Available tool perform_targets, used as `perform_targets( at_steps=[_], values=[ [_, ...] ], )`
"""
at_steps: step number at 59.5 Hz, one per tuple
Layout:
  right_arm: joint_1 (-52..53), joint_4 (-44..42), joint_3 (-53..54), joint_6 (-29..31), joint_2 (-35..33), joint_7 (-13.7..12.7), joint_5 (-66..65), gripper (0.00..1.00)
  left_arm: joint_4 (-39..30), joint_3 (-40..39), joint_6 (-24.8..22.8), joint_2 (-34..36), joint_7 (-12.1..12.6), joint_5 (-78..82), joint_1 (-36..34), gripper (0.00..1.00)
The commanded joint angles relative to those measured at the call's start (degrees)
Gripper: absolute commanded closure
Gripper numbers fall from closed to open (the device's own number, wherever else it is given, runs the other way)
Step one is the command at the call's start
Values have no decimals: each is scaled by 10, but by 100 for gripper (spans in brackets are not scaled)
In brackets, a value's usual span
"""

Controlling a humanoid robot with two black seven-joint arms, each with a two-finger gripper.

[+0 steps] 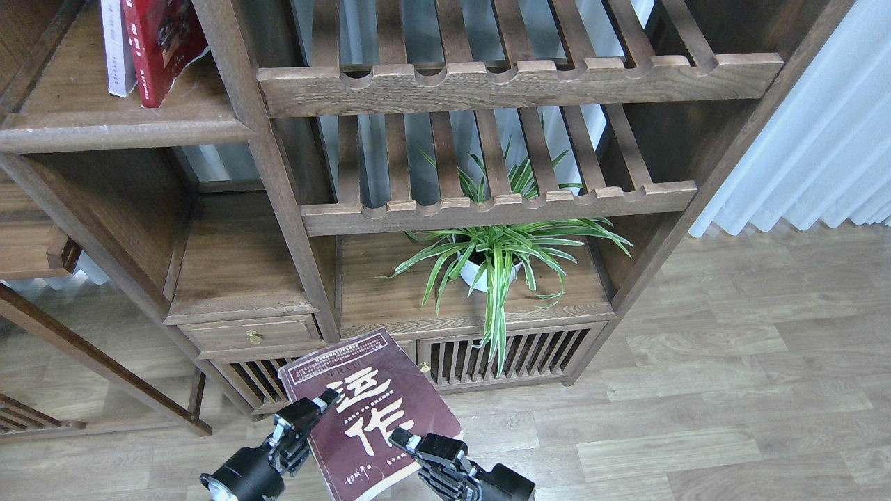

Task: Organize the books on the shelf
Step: 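Lift the dark red book with the left gripper onto the upper side shelf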

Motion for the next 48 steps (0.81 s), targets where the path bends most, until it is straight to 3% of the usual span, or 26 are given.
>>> perform_targets(
  at_steps=[1, 6, 8, 18, 30, 48],
  values=[
    [1, -2, -2, 0, -1, -1, -26, 23, -33, -71, 1, 35, 29, 1, -1, 100],
    [0, -4, 6, 0, -1, 2, -54, 15, -58, -98, 1, 68, 29, 1, -2, 100],
    [0, -8, 6, 0, -1, 5, -61, 11, -79, -136, 1, 113, 30, 1, -4, 100],
    [0, -17, 4, 0, -1, 5, -62, 11, -106, -195, 1, 182, 25, 0, -33, 99],
    [0, -17, 6, 0, -1, 5, -64, 11, -171, -201, 1, 222, 32, 13, -76, 100],
    [0, -18, 6, 0, -1, 5, -64, 11, -172, -221, 1, 306, 56, 67, -174, 100]
  ],
)
